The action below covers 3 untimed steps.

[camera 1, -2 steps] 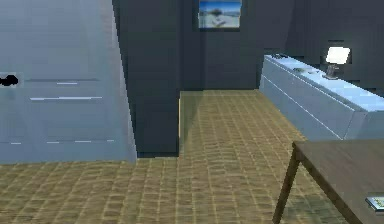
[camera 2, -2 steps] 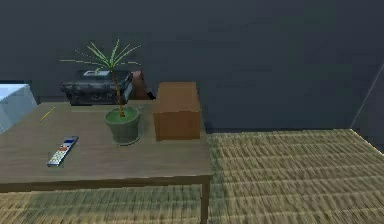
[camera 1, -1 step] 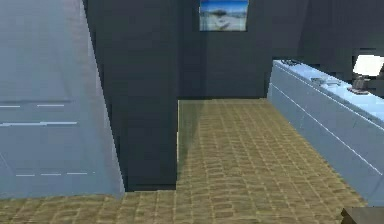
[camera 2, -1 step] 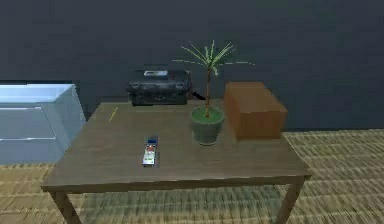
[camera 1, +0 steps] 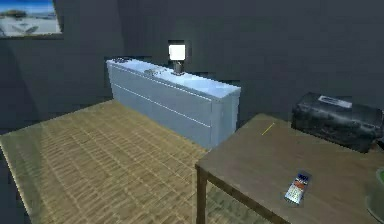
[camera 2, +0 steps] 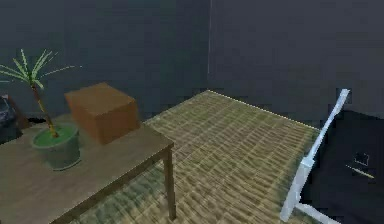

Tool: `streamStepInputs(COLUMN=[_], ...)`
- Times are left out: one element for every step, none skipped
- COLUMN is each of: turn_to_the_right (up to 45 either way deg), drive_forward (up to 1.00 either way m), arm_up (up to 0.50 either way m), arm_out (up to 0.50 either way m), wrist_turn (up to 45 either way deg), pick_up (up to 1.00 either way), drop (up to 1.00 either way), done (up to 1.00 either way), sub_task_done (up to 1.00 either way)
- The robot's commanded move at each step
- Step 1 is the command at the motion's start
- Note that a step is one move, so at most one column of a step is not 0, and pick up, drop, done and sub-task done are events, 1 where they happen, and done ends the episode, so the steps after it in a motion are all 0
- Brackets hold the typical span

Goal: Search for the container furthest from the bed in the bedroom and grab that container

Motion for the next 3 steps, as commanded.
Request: streamStepInputs(turn_to_the_right=[45.0, 45.0, 12.0], drive_forward=[0.00, 0.00, 0.00], arm_up=[0.00, 0.00, 0.00], arm_out=[0.00, 0.00, 0.00], wrist_turn=[0.0, 0.0, 0.0], pick_up=[0.00, 0.00, 0.00], drop=[0.00, 0.00, 0.00], done=[0.00, 0.00, 0.00], sub_task_done=[0.00, 0.00, 0.00])
